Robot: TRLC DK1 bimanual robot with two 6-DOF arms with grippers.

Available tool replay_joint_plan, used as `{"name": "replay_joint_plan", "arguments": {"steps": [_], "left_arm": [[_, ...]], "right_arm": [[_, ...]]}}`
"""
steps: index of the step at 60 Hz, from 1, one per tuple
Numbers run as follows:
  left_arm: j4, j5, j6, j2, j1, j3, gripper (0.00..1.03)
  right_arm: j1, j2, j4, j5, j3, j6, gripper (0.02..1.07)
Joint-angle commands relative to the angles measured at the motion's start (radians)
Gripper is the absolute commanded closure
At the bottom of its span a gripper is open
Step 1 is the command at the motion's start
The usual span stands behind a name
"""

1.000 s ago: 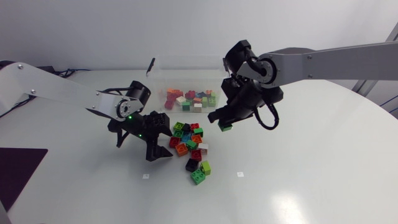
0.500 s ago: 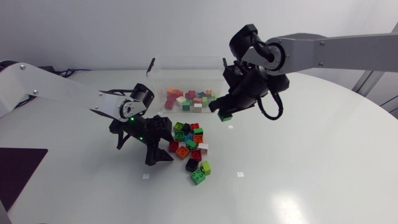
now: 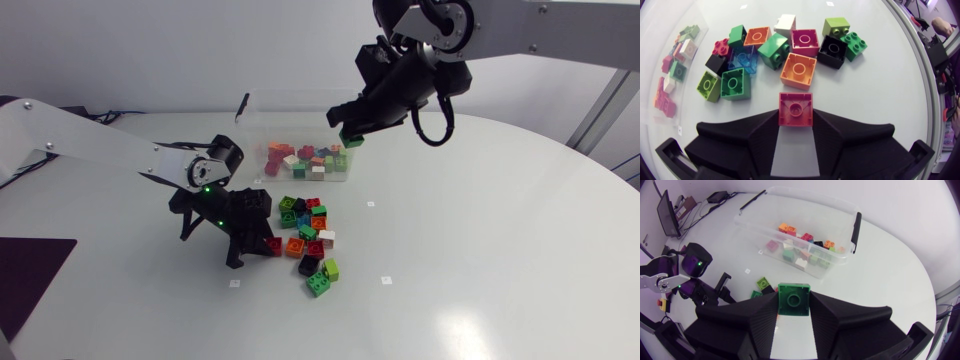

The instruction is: Place the duplo bricks in the container

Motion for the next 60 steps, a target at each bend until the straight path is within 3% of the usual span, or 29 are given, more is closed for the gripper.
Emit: {"name": "replay_joint_plan", "arguments": {"steps": [1,31,45,60], "left_arm": [[-0.033,0.012,0.037,-0.060,0.029,-0.004,0.72],[-0.104,0.053,-0.026,-0.374,0.114,-0.004,0.72],[-0.094,0.067,-0.115,-0.393,0.129,0.071,0.72],[-0.016,0.075,-0.239,-0.360,0.135,0.154,0.72]], "right_arm": [[0.003,0.049,-0.015,-0.002,0.053,-0.010,0.76],[-0.006,0.224,0.044,0.003,0.283,0.012,0.76],[-0.029,0.305,0.089,0.009,0.367,0.010,0.76],[-0.048,0.409,0.103,0.026,0.478,0.010,0.76]]}}
